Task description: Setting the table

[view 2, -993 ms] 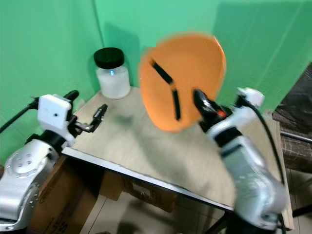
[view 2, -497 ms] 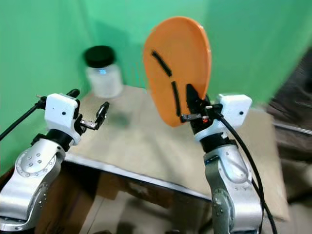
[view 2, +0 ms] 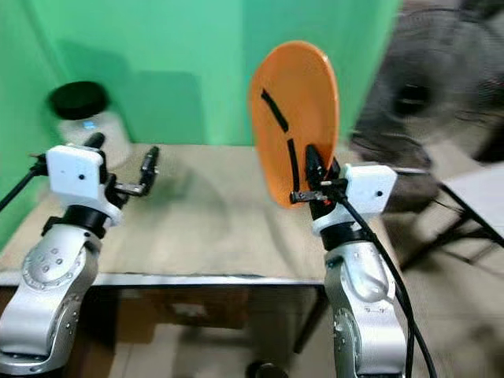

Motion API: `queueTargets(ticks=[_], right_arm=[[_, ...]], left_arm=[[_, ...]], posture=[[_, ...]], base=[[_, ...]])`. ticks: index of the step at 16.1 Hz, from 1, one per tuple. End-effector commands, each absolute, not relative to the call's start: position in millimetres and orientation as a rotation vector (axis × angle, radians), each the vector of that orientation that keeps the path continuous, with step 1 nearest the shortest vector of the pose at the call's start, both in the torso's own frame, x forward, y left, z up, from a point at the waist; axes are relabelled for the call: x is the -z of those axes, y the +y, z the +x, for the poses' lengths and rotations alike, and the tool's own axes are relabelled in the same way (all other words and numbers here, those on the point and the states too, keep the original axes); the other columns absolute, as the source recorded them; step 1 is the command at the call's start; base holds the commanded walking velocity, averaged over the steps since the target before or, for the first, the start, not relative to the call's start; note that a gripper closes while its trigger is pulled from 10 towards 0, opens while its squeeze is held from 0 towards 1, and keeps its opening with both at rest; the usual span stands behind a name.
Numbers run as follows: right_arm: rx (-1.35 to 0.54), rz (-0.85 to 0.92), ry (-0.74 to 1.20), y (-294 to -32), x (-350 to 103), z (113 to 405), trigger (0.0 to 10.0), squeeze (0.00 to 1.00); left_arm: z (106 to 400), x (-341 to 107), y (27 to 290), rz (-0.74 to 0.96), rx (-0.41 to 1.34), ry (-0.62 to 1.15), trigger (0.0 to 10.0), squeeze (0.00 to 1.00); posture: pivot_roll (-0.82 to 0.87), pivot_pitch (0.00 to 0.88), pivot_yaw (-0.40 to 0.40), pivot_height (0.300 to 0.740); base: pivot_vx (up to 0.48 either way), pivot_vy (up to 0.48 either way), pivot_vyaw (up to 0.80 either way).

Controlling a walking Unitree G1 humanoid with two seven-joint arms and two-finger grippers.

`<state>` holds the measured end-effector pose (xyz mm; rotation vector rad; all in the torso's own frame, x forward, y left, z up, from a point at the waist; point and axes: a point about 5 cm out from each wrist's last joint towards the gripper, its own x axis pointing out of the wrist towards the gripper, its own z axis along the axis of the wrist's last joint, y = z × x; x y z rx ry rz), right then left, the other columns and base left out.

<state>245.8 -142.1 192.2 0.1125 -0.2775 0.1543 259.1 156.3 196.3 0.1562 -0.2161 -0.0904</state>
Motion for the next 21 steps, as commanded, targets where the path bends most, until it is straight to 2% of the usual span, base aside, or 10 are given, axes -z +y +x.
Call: queueTargets(ticks=[1,3,4,5,6,7,12,16,21], right_arm=[[-0.151,0.123,-0.329,-142.8,-199.4,245.3,10.0,0.0],[-0.148,0.133,-0.326,-142.5,-197.7,247.1,10.0,0.0],[-0.134,0.117,-0.316,-143.7,-196.9,249.0,10.0,0.0],[-0.131,0.113,-0.313,-144.0,-196.8,249.4,10.0,0.0],[-0.129,0.109,-0.308,-144.2,-196.1,249.7,10.0,0.0],[-0.125,0.102,-0.301,-144.6,-195.1,249.8,10.0,0.0],[-0.127,0.11,-0.272,-142.8,-192.5,251.9,10.0,0.0],[-0.131,0.102,-0.253,-141.8,-189.5,252.2,10.0,0.0],[-0.086,0.084,-0.233,-147.7,-187.5,251.9,10.0,0.0]], left_arm=[[255.5,-199.3,158.6,0.159,0.067,-0.236,10.0,0.91],[253.8,-194.6,162.9,0.167,0.061,-0.166,10.0,0.91],[253.5,-191.8,161.5,0.146,0.107,-0.15,10.0,0.48],[253.4,-191.5,161.7,0.151,0.107,-0.152,10.0,0.48],[253.2,-190.5,162.4,0.155,0.103,-0.146,10.0,0.12],[252.5,-186.8,164.5,0.154,0.088,-0.129,10.0,0.0],[248.9,-179.7,164.8,0.174,0.102,-0.072,10.0,0.0],[248.6,-182.6,163.7,0.167,0.106,-0.092,10.0,0.0],[251.4,-185.6,162.3,0.177,0.113,-0.096,10.0,0.0]], posture=[[-0.03,0.0,-0.01,0.74],[-0.03,0.0,-0.013,0.74],[-0.03,0.0,-0.018,0.74],[-0.03,0.0,-0.018,0.74],[-0.03,0.0,-0.018,0.74],[-0.03,0.0,-0.019,0.74],[-0.03,0.0,-0.026,0.74],[-0.04,0.0,-0.027,0.74],[-0.05,0.002,-0.017,0.74]], base=[[0.0,0.0,-0.8],[0.0,0.0,-0.8],[0.0,0.0,-0.8],[0.0,0.0,-0.8],[0.0,0.0,-0.8],[0.0,0.0,-0.8],[0.0,0.0,-0.8],[0.0,0.0,-0.8],[0.0,-0.414,-0.72]])
